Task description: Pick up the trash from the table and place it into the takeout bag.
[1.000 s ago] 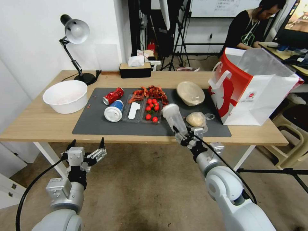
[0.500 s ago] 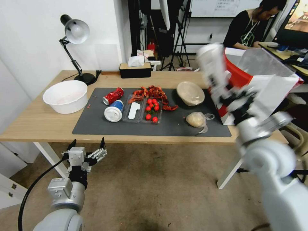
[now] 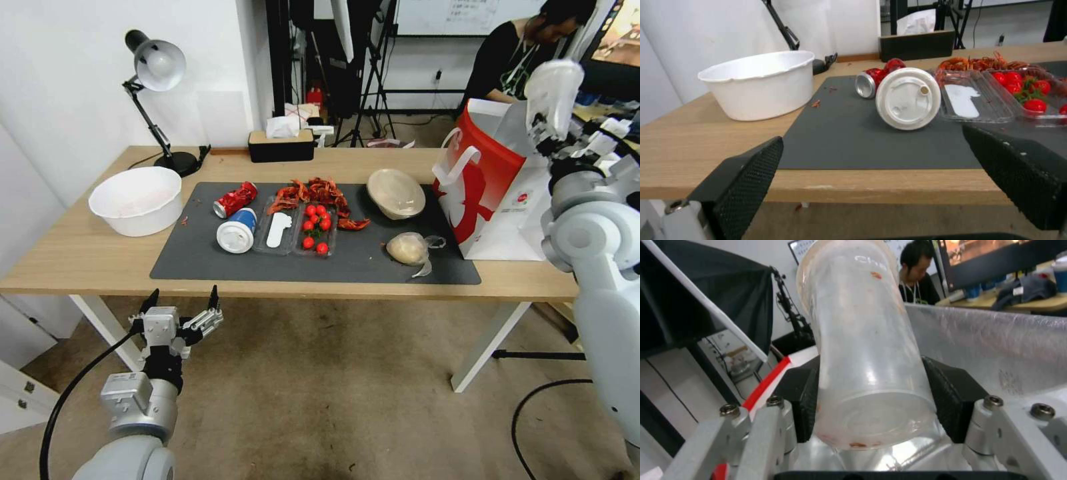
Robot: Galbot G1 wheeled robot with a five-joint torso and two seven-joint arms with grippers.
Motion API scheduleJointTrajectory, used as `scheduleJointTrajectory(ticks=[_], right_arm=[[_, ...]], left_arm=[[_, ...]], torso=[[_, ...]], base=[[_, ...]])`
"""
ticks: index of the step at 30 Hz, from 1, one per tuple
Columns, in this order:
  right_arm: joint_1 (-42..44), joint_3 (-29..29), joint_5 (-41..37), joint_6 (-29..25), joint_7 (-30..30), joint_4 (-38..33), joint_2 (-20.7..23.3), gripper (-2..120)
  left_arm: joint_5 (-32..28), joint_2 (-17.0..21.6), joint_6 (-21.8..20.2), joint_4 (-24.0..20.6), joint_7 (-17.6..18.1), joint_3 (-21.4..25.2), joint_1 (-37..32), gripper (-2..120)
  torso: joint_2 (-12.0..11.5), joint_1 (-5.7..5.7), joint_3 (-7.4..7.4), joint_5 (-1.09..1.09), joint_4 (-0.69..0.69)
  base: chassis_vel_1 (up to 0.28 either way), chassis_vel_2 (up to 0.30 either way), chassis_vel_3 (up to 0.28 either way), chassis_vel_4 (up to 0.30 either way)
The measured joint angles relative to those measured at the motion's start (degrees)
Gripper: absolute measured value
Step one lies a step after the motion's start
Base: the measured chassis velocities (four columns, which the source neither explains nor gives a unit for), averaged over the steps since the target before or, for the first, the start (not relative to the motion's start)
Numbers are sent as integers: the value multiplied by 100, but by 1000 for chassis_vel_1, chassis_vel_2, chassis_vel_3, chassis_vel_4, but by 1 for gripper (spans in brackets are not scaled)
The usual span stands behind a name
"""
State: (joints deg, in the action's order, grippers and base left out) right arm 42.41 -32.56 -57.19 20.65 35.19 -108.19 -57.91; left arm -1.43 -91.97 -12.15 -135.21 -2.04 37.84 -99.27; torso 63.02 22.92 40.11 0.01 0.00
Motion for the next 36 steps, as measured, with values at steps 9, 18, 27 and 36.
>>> scheduleJointTrajectory(ticks=[9, 18, 27, 36], right_arm=[[46, -27, -1, 105, -2, -83, -28, 76], [86, -104, -19, 122, -28, -185, 8, 100], [291, -222, -500, -620, -977, -724, 68, 100], [2579, 121, 1382, -1677, -2849, -1954, -81, 100]], left_arm=[[25, -3, 33, 40, 1, 3, -2, 100], [34, -4, 47, 52, 2, -7, -1, 100], [36, -4, 53, 71, 2, -5, 16, 100], [9, 55, 300, 172, -65, -12, 44, 100]], torso=[[0, 0, -1, -1, 0], [0, 0, -1, 0, -1], [1, 0, -1, -1, 0], [1, -1, -1, -1, -1]], base=[[0, 0, 0, 0], [0, 0, 0, 0], [0, 0, 0, 0], [0, 0, 0, 0]])
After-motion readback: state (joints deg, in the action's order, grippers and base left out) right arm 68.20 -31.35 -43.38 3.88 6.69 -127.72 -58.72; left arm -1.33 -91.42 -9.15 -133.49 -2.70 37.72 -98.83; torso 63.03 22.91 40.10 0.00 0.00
